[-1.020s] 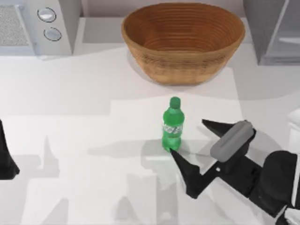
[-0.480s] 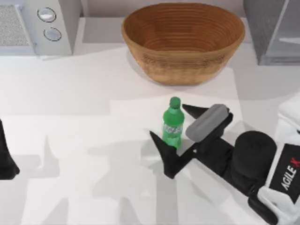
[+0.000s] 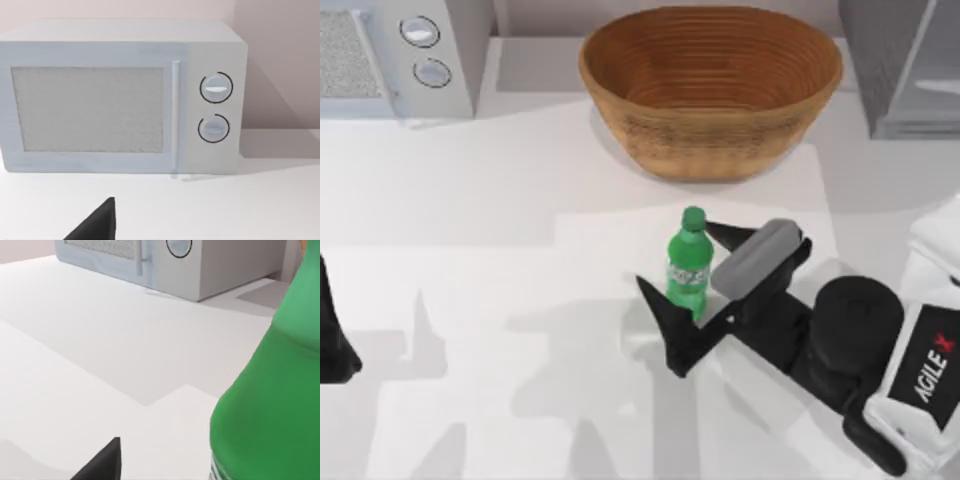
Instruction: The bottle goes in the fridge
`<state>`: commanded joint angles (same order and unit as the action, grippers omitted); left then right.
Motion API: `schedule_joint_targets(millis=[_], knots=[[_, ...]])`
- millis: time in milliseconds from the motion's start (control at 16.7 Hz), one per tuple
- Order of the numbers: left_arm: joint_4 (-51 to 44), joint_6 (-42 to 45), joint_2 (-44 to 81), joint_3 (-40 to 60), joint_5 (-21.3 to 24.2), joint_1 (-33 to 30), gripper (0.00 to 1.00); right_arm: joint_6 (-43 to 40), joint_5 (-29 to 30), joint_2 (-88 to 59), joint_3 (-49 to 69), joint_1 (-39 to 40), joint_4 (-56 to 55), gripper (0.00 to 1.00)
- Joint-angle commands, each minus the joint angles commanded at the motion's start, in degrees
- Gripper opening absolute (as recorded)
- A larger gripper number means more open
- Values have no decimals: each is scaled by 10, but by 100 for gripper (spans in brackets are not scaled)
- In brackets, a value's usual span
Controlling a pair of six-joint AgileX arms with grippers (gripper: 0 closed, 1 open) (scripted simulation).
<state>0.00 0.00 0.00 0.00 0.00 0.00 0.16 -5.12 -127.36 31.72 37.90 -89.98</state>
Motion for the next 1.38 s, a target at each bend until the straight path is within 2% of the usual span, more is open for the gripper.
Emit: schedule_joint_targets(millis=[660,1260,1380], knots=[[0,0,0,0,0,0,100,0,0,0,0,0,0,3],[0,0,0,0,0,0,100,0,-1,2,-2,-2,1,1],[0,0,0,0,0,0,100,-3,-19,22,-15,-22,11,1]])
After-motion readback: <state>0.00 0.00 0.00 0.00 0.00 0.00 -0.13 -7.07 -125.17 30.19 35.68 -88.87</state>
